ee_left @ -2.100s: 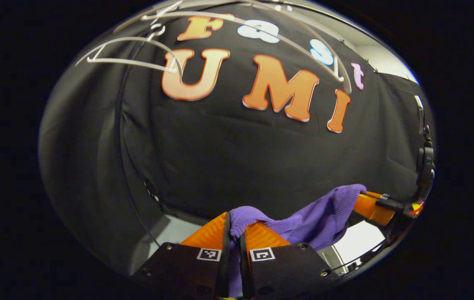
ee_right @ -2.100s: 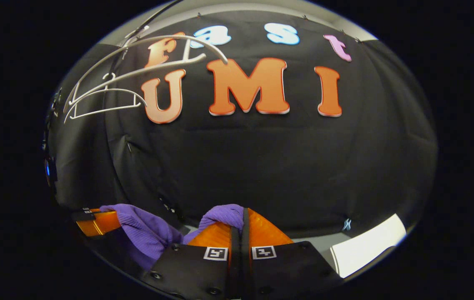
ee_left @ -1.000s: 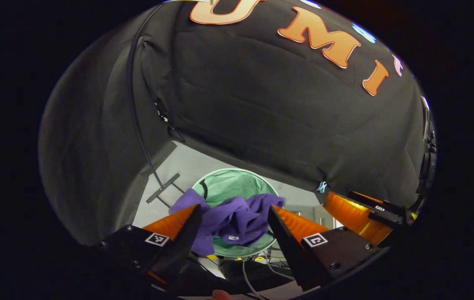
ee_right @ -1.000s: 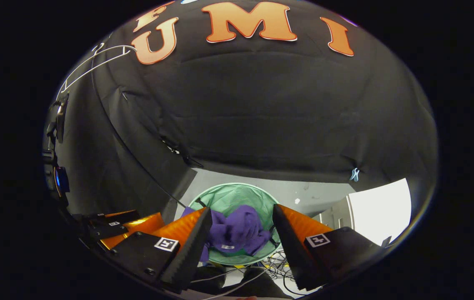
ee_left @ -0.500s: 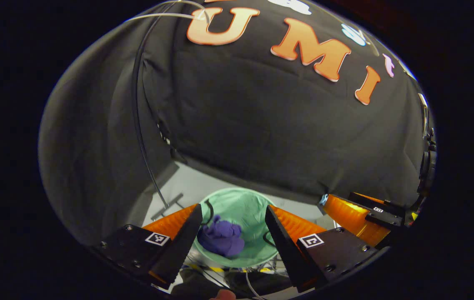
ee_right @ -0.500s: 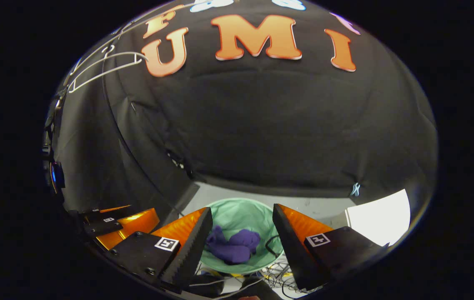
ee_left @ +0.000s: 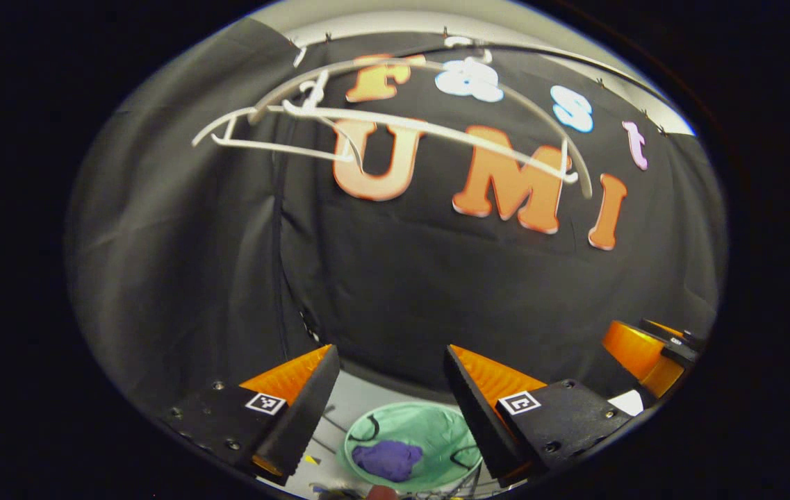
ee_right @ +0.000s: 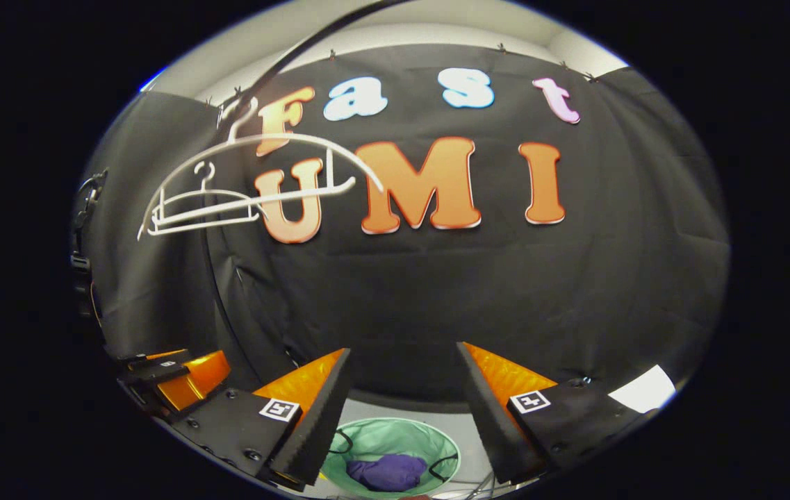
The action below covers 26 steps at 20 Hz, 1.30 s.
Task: Grasp the clothes on the hanger with both hands and then place them into the laundry hamper below.
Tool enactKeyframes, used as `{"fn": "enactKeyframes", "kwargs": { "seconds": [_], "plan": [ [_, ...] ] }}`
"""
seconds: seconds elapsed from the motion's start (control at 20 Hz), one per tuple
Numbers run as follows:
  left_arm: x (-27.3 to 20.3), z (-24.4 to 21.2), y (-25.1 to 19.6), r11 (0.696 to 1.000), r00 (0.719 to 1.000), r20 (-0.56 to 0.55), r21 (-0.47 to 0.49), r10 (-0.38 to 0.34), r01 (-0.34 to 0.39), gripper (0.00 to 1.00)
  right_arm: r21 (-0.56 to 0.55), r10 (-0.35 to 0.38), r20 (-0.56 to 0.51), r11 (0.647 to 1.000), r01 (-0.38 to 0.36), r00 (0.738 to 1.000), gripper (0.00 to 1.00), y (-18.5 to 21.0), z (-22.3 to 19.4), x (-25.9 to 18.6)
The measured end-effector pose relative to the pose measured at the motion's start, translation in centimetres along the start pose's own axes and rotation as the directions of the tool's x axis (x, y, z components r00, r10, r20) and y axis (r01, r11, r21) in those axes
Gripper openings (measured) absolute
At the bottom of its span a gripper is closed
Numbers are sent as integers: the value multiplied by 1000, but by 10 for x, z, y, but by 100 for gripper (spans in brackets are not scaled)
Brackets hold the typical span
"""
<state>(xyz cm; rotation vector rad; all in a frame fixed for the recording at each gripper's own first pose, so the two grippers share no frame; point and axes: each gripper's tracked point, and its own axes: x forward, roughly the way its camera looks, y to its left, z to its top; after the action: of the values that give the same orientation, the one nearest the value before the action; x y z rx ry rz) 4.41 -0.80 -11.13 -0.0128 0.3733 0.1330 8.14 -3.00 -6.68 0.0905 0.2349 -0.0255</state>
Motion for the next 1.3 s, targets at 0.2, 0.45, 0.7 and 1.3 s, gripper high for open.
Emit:
{"fn": "enactKeyframes", "kwargs": {
  "seconds": [0.2,0.45,0.7,1.3],
  "plan": [
    [-19,54,-2,1000,984,177,-25,-13,17,96,-9,-32,90,999,33,995,95,-10,22,-29],
    [-30,73,4,996,963,256,5,-87,89,92,15,-138,157,990,137,978,84,-6,33,-70],
    [-49,71,4,985,958,232,3,-170,174,92,23,-197,201,980,196,960,100,20,35,-133],
    [-108,65,29,987,959,236,-14,-155,163,95,-100,-148,246,979,177,958,96,60,42,-228]
  ]
}}
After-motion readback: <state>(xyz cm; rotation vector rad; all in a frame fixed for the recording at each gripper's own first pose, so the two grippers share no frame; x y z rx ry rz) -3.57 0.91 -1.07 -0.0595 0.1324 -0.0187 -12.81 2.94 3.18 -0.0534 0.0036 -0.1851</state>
